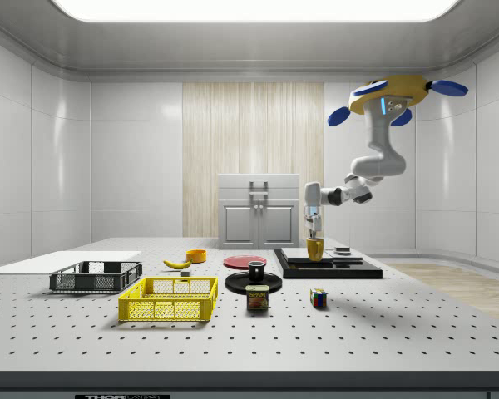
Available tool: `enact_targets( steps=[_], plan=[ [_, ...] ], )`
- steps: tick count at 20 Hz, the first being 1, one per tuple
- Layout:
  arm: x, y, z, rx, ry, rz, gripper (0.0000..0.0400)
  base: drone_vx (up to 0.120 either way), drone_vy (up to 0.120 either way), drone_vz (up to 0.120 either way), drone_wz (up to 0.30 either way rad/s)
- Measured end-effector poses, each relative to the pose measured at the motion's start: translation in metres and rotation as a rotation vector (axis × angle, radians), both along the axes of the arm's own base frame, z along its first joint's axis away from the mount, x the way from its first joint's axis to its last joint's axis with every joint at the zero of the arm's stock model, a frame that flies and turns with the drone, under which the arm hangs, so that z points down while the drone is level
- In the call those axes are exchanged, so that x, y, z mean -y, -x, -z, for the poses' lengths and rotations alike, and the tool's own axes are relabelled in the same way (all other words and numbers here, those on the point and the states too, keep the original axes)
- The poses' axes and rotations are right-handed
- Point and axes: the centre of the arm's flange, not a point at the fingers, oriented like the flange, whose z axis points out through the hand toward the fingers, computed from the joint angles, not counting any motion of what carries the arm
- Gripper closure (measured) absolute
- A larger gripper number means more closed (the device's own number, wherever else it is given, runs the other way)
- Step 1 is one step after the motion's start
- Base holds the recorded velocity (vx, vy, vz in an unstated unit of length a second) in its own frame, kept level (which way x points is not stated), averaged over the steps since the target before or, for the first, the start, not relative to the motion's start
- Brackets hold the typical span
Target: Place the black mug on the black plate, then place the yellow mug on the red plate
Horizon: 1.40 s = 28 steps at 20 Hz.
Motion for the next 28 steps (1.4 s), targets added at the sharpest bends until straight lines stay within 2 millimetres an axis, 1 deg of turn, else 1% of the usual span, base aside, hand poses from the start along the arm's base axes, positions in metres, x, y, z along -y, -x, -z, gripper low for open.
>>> enact_targets(
  steps=[28],
  plan=[
    [0.0, 0.0, 0.0, 0.0, 0.0, 0.0, 0.029, 0.12, -0.12, 0.0, 0.0]
  ],
)
